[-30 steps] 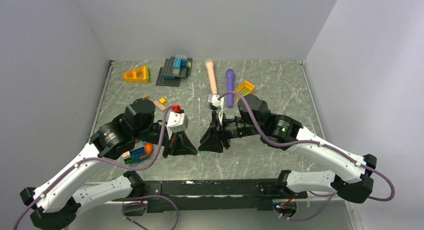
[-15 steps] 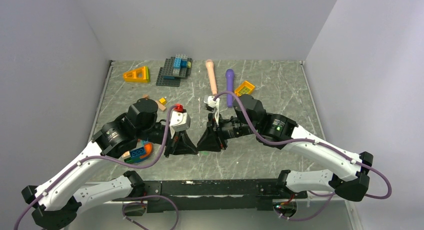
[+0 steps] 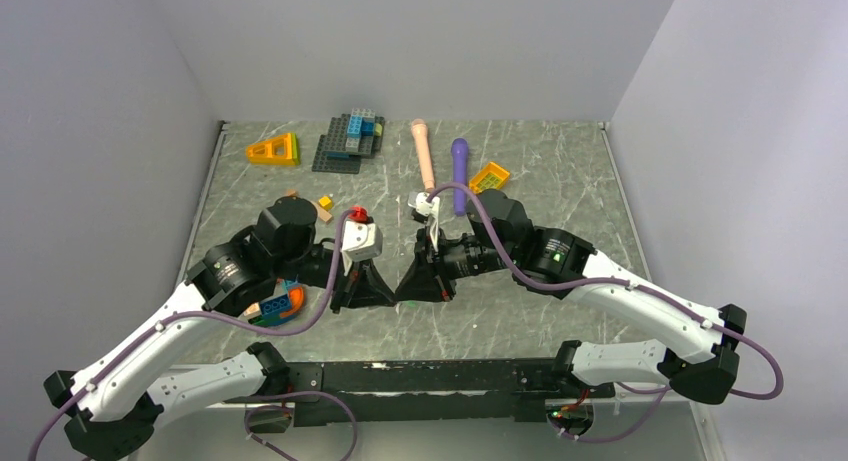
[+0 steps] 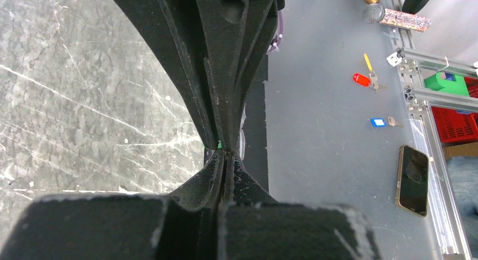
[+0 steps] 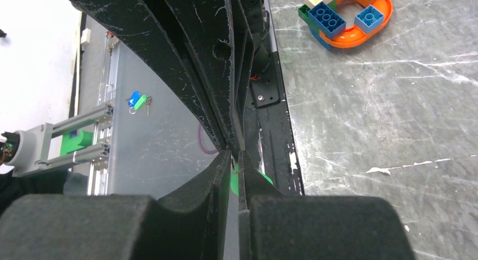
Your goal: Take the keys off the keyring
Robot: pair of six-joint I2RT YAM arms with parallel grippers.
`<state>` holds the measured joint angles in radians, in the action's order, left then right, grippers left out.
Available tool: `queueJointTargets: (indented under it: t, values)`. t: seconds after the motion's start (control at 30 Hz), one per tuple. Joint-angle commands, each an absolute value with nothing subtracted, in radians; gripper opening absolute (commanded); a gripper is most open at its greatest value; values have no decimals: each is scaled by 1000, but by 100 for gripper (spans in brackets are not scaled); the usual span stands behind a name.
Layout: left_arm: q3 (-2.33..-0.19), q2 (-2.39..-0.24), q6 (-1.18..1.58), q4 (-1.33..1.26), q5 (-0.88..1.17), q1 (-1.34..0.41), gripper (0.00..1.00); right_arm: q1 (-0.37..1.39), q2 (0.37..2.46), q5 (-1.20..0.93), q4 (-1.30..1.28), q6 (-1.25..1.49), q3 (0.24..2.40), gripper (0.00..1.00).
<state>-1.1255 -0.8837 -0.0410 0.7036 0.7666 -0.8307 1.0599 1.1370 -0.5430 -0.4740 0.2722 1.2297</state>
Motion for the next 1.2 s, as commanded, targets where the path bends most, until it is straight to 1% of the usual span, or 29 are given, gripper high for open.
queueJointTargets:
  t: [0.0,0.1,0.4,0.43,0.8,1.17]
  values:
    - [-1130,-894,-38,668,762,-827,0,1057,1141,-566,-450,275,1233,9]
    - [-1128,-896,-30,662,753,-827,0,1058,1150,-572,-454,272,1239,0]
    - [-1114,-868,-8,622,723,-824,0,1058,1115,-551,-419,293,1197,0]
    - [-1113,-862,26,618,721,-825,0,1058,1107,-549,-405,300,1183,0]
    - [-1093,-806,80,550,677,-816,0,1058,991,-488,-145,438,990,0]
    - [-1083,-802,122,501,678,-800,0,1069,953,-393,48,531,883,0]
